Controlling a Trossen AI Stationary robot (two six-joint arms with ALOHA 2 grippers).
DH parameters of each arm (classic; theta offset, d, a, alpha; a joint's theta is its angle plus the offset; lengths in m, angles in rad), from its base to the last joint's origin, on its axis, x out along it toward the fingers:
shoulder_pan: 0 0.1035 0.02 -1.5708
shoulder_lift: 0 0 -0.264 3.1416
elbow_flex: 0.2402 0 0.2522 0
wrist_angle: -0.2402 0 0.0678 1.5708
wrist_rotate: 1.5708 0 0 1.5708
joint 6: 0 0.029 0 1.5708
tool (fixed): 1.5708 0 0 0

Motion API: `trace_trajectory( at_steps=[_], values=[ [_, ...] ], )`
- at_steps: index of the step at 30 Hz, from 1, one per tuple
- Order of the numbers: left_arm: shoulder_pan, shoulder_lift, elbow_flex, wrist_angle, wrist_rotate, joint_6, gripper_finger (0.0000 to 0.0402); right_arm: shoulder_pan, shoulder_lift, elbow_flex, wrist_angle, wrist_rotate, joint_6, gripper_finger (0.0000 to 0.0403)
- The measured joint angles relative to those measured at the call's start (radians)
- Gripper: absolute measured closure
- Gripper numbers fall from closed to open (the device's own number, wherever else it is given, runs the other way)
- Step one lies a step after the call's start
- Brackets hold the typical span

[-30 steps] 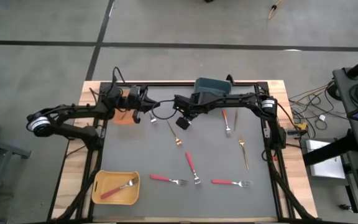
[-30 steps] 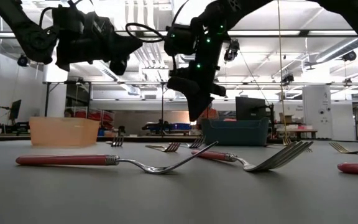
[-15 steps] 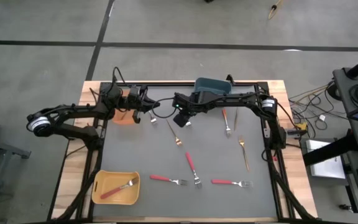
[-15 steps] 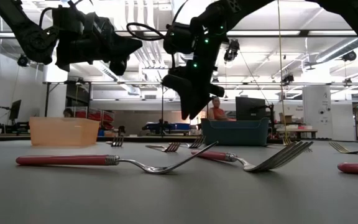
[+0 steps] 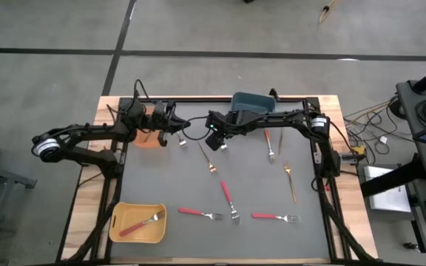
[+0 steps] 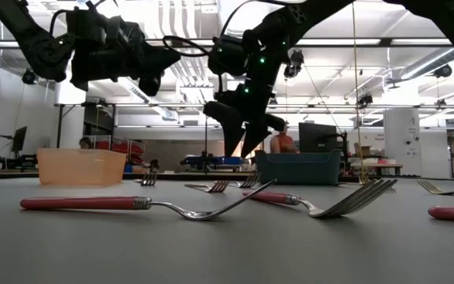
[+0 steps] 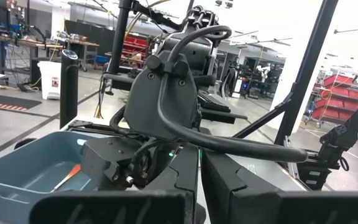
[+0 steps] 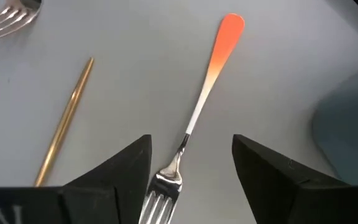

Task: Sort silverware by color (type)
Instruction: Put the orange fork into the blue bin

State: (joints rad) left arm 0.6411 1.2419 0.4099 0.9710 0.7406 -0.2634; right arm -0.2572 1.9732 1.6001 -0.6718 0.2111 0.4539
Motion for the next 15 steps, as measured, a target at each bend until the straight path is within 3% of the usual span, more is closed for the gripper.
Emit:
trace_trajectory(
  at_steps=[15],
  values=[
    [0.000, 0.000, -0.001, 0.000, 0.000, 0.000, 0.0402, 0.008, 0.001, -0.040, 0.082, -0.001, 0.044, 0.0188]
  ],
)
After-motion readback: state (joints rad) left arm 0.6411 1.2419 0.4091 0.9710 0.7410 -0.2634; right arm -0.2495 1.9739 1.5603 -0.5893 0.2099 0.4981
